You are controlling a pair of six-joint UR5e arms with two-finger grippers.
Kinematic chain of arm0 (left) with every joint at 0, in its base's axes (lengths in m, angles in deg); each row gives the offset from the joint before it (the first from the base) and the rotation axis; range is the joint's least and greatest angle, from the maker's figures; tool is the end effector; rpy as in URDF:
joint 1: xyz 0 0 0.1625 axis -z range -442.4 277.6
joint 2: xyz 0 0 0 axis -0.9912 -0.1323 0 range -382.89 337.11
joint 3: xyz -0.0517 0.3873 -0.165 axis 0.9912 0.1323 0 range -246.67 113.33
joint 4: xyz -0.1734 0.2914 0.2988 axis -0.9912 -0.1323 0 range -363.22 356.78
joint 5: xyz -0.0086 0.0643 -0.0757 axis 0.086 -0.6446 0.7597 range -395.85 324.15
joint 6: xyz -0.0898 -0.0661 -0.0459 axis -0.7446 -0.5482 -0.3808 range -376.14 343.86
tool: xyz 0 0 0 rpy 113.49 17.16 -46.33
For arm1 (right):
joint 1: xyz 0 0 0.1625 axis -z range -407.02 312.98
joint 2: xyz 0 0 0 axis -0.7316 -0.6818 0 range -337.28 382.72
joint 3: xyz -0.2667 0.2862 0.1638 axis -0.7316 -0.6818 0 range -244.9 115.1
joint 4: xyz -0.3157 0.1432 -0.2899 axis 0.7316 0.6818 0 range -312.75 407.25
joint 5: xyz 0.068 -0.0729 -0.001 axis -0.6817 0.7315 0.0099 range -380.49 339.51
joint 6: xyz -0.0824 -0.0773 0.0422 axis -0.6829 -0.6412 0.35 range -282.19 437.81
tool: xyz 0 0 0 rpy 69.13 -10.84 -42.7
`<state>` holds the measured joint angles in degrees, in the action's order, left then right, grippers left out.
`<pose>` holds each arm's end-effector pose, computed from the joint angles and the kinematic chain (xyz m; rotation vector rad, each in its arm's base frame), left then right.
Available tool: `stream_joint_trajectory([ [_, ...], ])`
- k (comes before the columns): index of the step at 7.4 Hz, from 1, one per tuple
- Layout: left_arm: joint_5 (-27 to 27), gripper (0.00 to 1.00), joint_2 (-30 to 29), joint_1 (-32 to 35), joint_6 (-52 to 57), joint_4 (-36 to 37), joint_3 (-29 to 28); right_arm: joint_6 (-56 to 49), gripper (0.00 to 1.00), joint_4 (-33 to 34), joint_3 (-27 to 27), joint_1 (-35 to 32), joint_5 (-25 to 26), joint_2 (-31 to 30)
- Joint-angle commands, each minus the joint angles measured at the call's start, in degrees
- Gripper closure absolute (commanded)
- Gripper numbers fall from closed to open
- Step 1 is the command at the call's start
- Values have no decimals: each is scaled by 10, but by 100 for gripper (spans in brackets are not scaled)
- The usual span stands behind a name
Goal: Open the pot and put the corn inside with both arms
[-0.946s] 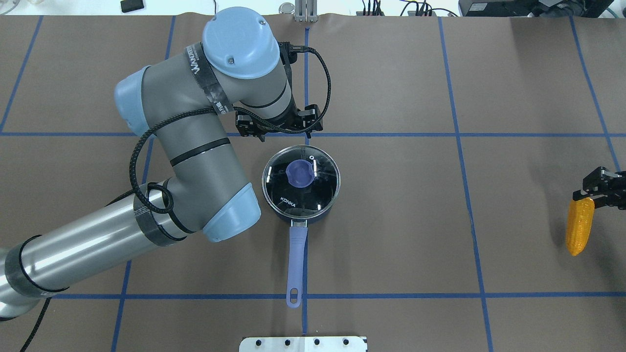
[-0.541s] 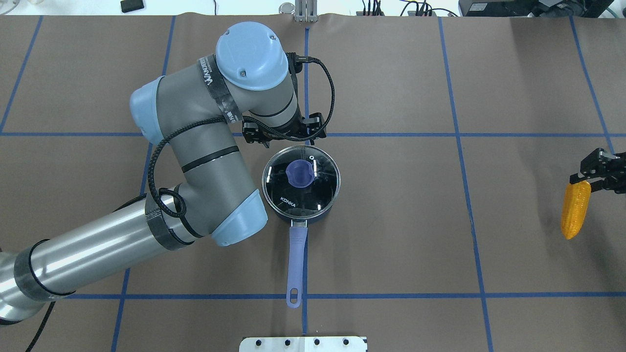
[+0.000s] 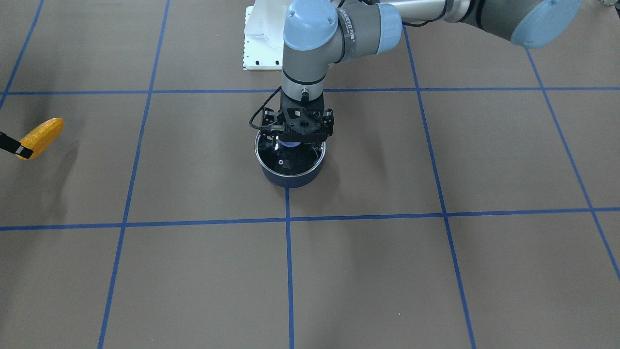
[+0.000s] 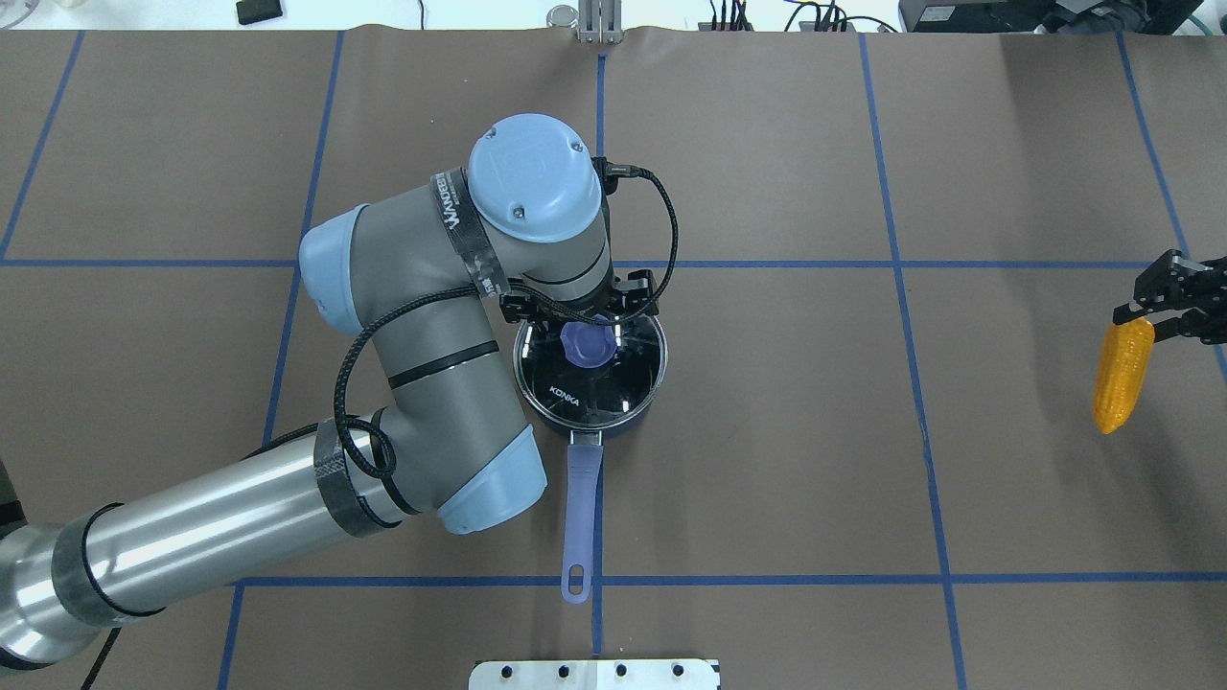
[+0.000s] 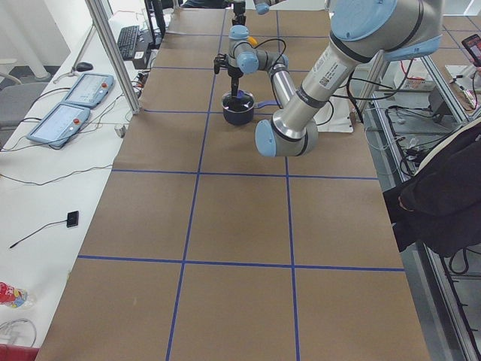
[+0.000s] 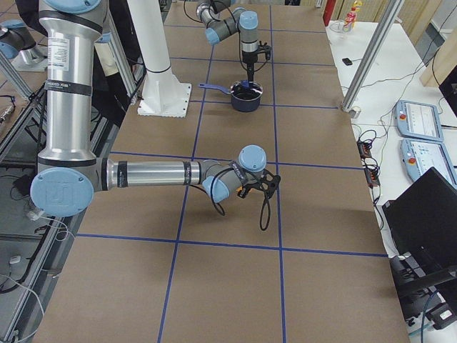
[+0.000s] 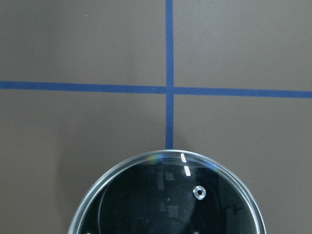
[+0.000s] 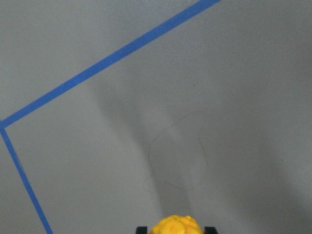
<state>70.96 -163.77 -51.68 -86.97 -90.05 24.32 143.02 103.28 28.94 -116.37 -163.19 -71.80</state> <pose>0.5929 -0.4668 0.0917 0.1062 0.8807 -0.0634 -0.1491 -0.5014 0.5968 -0.2146 -1.0269 0.4390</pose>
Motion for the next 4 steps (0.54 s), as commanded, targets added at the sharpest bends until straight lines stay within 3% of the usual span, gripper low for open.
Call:
stream_joint_trajectory([
  [1, -7, 3, 3, -7, -3, 0, 0, -1, 54, 7, 0, -3, 0, 8],
  [4, -8, 35, 6, -9, -3, 1, 0, -1, 54, 8, 0, -5, 0, 13],
])
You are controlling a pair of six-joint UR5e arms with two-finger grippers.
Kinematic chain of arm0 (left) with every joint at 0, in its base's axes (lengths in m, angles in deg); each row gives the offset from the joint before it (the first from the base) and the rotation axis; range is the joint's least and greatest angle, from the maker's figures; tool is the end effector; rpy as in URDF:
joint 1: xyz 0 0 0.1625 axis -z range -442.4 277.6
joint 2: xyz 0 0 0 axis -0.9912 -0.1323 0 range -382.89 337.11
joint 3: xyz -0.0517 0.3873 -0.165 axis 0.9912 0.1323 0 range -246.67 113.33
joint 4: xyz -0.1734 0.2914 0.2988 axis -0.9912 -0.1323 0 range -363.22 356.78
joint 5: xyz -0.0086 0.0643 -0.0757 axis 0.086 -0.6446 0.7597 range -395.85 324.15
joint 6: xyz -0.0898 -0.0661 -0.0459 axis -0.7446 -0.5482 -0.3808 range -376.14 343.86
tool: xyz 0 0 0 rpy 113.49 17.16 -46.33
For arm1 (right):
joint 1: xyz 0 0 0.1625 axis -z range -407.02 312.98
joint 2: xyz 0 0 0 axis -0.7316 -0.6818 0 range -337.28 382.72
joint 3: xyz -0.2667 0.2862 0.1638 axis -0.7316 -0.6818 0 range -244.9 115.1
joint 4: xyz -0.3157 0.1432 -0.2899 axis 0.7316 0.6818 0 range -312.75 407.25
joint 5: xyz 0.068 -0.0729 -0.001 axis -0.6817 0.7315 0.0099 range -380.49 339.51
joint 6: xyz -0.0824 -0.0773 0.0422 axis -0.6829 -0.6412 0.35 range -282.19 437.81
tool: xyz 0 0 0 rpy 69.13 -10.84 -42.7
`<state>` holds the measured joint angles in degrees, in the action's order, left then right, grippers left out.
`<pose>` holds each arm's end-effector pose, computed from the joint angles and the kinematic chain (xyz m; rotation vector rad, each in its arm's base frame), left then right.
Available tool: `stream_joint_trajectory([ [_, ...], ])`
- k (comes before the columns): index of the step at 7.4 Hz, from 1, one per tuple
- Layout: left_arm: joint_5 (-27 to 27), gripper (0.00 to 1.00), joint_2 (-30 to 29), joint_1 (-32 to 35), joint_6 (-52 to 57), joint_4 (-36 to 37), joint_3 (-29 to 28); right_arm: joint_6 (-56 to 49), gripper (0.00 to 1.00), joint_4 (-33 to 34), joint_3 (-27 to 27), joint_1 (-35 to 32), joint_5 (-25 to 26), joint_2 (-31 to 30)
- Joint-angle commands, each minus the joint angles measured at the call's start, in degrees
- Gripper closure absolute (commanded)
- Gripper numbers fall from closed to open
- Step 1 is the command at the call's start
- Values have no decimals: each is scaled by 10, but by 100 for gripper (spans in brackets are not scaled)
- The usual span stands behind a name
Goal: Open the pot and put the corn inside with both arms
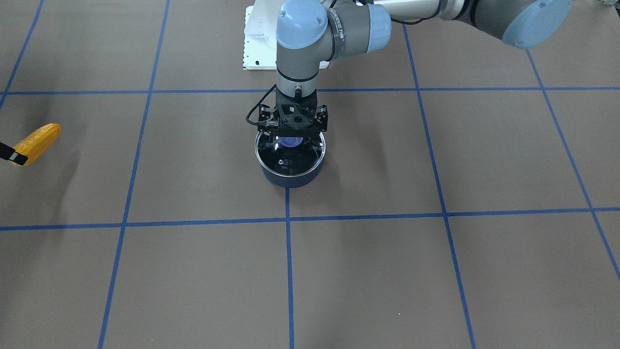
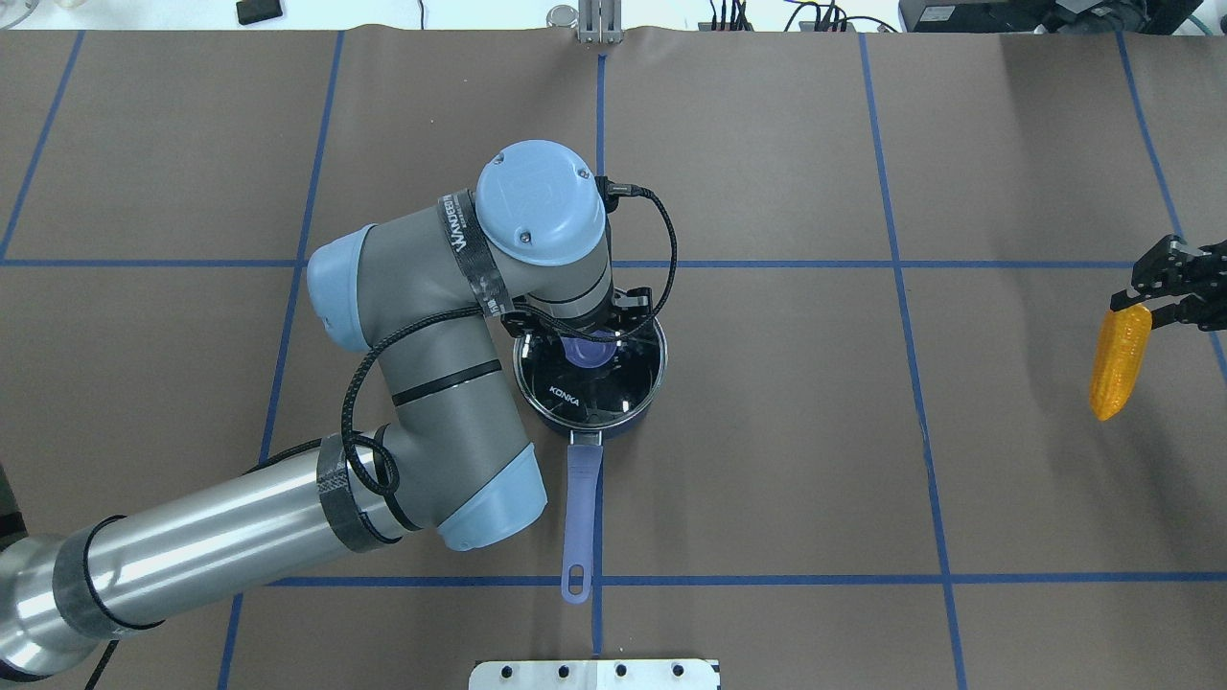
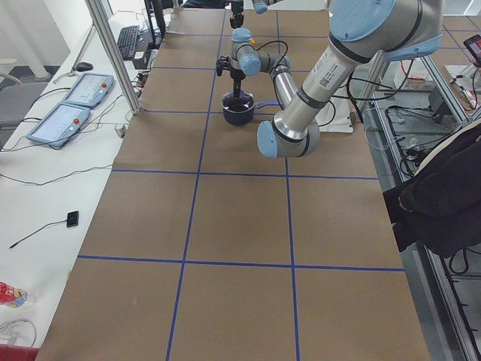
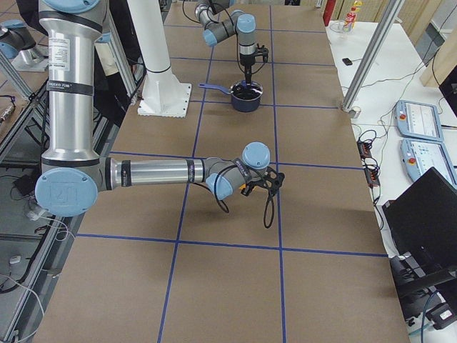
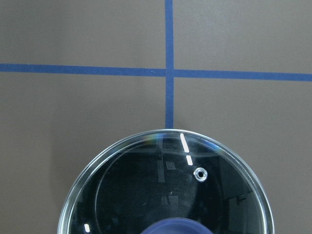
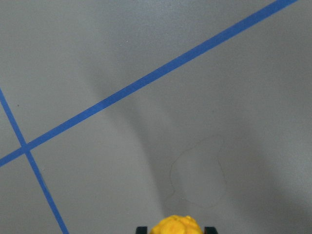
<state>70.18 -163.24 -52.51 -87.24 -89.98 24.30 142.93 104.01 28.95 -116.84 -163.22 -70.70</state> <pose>0.5997 -0.4601 0.0993 0.1048 0.8674 -0.0619 -0.1478 -0.5102 0.5882 -0.2050 -1.0320 0.4414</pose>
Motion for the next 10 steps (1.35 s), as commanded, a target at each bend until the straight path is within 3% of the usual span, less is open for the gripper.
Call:
stream_joint_trajectory([
  [1, 1, 45, 2, -1, 0, 0, 1, 0, 54, 0, 0, -1, 0, 2],
  [4, 3, 51, -1, 0, 10, 3, 10, 1, 54, 7, 0, -2, 0, 11],
  [6, 19, 51, 21, 20, 51, 28, 66, 1, 54, 122, 23, -19, 0, 85],
  [8, 34, 51, 108, 52, 117, 33, 148, 10, 55, 246, 76, -15, 1, 146],
  [10, 38, 51, 181, 77, 179, 23, 200, 50, 54, 303, 97, 4, 9, 201],
])
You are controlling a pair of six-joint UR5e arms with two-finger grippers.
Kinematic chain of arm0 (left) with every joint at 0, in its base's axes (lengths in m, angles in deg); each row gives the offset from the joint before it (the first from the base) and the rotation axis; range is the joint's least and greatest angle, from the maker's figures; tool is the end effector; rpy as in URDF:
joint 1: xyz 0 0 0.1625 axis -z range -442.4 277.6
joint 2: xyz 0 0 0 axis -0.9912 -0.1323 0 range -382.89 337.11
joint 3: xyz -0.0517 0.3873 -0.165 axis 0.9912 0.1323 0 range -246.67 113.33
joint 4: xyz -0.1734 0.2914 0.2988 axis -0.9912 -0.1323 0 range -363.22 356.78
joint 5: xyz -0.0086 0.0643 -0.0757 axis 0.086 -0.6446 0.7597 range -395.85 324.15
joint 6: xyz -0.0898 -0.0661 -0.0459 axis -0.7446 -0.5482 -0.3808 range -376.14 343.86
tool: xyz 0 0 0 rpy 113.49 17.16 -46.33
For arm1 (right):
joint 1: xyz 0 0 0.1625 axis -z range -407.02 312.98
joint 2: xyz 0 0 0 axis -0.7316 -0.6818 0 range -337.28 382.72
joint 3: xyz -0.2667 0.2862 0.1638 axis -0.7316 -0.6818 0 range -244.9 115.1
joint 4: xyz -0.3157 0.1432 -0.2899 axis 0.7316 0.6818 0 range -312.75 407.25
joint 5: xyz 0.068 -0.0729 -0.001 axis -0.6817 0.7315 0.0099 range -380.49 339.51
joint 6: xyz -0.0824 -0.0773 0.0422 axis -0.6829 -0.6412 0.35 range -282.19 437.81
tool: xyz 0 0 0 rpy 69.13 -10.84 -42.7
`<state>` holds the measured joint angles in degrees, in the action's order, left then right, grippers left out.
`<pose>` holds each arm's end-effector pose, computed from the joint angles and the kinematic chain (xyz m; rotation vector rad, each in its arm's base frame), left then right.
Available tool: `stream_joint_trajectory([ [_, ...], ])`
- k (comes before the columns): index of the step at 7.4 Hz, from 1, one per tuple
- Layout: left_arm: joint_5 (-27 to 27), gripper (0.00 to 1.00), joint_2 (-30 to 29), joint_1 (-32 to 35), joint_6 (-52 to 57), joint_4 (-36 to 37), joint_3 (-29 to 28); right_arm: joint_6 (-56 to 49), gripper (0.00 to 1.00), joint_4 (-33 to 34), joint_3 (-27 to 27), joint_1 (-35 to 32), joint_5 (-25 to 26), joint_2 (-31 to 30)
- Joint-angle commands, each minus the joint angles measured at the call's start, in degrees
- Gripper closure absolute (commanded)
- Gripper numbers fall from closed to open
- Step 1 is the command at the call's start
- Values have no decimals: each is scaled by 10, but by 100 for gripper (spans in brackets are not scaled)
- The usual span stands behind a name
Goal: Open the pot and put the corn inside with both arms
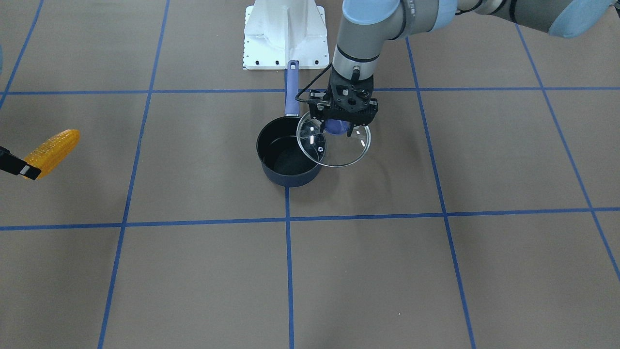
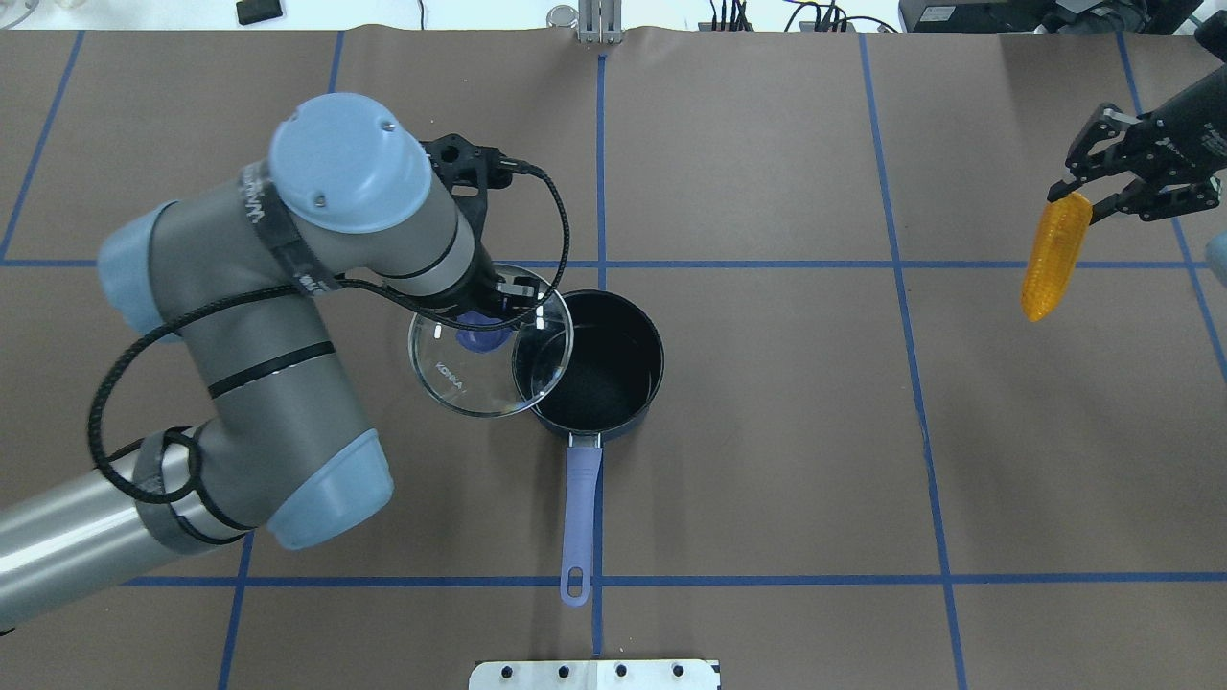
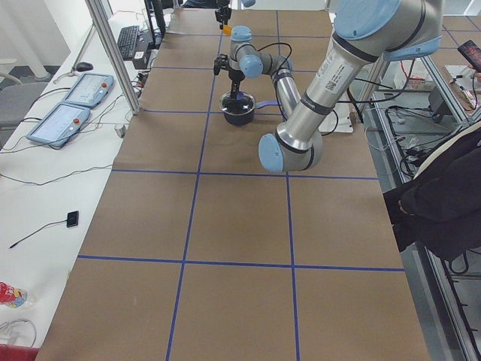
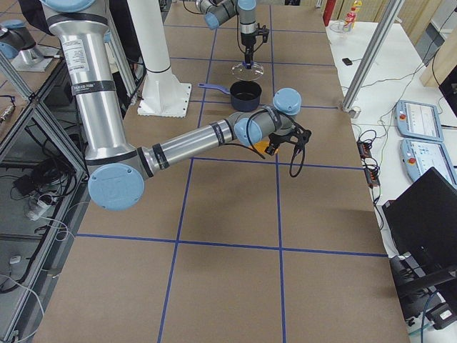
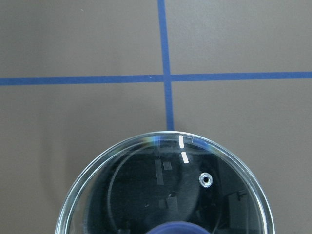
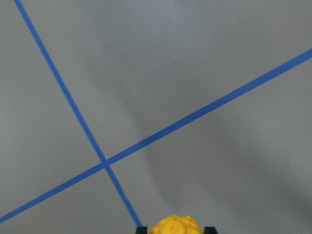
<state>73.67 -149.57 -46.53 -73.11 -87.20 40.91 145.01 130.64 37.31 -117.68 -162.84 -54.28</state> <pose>0.4776 -0.4602 0.1534 0.2075 0.8681 0.0973 -0.1662 -0.5877 0.4019 -0.2360 -1.0102 0.5068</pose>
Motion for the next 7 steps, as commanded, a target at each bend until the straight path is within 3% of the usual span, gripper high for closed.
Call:
stream_joint_trajectory([
  [1, 3, 51, 79, 30, 61, -16, 50, 75, 54, 38, 13, 31, 7, 60],
  [3, 44, 51, 174, 65, 103, -117, 51, 157, 54, 37, 12, 73, 33, 111],
  [7, 79, 51, 276, 134, 214, -178, 35, 283, 54, 37, 9, 170, 114, 191],
])
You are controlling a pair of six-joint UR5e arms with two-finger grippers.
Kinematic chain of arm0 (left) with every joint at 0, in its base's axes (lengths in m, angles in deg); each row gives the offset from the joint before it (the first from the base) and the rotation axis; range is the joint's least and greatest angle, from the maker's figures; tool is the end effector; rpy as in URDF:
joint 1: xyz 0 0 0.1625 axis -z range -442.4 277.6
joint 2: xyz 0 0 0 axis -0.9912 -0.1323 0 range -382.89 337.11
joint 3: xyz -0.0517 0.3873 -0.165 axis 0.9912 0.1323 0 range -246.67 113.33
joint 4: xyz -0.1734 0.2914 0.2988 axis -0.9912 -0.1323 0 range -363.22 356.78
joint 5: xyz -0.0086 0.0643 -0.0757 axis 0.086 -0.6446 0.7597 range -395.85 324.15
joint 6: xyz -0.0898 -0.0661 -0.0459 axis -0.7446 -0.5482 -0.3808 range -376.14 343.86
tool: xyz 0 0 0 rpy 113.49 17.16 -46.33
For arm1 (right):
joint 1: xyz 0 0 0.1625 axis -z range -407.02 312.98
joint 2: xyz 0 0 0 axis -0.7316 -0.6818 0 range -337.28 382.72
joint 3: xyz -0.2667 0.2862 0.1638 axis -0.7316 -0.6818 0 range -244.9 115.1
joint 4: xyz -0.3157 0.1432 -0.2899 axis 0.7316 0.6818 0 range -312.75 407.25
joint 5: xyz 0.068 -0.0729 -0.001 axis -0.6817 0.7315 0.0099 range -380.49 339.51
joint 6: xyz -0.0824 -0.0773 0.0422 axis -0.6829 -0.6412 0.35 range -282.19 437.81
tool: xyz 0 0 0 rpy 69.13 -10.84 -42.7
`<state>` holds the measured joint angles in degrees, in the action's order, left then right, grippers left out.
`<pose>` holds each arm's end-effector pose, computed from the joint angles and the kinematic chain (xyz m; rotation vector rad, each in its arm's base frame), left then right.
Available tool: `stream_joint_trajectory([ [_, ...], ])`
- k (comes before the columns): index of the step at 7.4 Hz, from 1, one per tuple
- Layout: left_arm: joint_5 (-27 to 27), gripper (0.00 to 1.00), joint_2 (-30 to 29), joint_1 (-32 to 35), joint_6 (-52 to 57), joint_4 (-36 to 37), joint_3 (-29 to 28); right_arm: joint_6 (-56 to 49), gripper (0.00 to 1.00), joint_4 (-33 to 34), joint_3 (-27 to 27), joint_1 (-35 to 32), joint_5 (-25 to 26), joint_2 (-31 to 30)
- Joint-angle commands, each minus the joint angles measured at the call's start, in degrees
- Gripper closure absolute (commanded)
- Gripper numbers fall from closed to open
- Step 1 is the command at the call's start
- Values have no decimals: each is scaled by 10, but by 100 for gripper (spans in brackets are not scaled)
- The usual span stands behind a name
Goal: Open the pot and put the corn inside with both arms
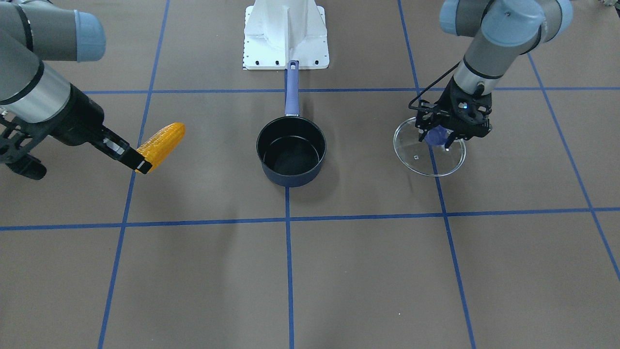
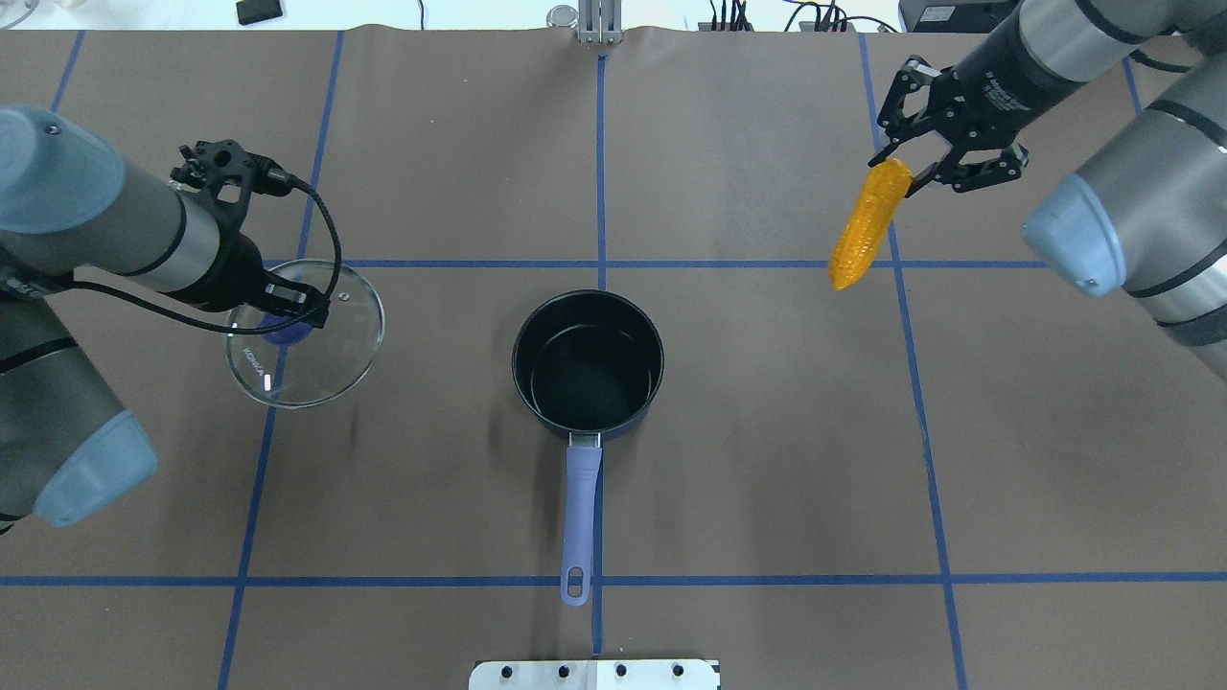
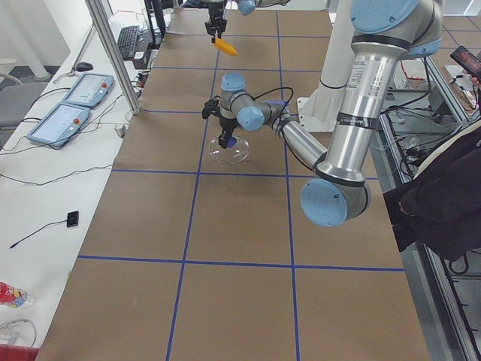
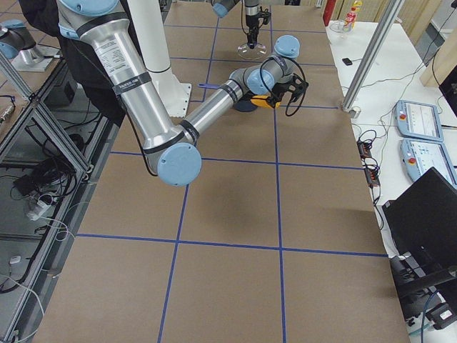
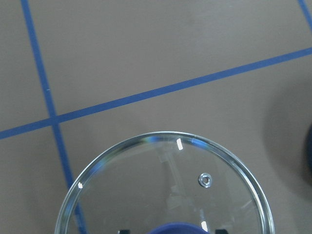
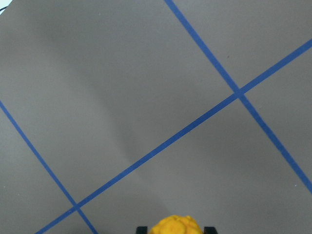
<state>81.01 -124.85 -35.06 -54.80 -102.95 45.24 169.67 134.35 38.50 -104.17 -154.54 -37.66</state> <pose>0.3437 -0.4894 0.3459 0.2765 0.8257 0.2438 -0.3148 -0.5787 0.2253 -0.2944 -1.0252 0.6253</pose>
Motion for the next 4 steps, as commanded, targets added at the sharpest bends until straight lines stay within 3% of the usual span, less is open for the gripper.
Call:
stream_joint_trajectory([
  [1, 35, 51, 48, 39, 49, -65, -37, 63, 54, 1, -5, 60, 52, 43],
  [3, 56, 51, 79, 63, 79, -193, -125, 93, 54, 1, -7, 103, 92, 61],
  [4, 74, 51, 91, 71, 79, -219, -141, 110, 54, 1, -10, 119, 112, 74],
])
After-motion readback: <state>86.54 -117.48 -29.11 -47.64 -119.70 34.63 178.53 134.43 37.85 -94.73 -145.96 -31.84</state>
